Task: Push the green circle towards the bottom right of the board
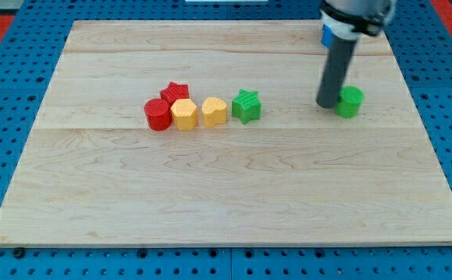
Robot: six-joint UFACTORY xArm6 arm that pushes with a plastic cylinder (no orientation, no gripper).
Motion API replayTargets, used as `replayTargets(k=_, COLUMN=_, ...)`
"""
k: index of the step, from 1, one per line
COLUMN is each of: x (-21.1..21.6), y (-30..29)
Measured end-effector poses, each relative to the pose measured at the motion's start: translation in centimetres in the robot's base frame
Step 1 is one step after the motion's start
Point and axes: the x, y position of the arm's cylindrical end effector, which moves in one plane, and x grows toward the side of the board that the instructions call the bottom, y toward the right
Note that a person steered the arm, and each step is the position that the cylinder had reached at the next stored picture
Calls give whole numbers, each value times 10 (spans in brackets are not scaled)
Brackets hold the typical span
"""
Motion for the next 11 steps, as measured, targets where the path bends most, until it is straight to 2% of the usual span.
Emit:
replayTargets(k=1, x=61, y=12)
replayTargets(k=2, x=63, y=4)
replayTargets(k=4, x=12, y=-66)
replayTargets(k=5, x=-34, y=-82)
replayTargets(k=6, x=-64, y=-64)
replayTargets(k=7, x=-59, y=-4)
replayTargets(k=8, x=-18, y=25)
replayTargets(k=9, x=42, y=37)
replayTargets(k=10, x=69, y=50)
replayTargets(k=11, x=40, y=50)
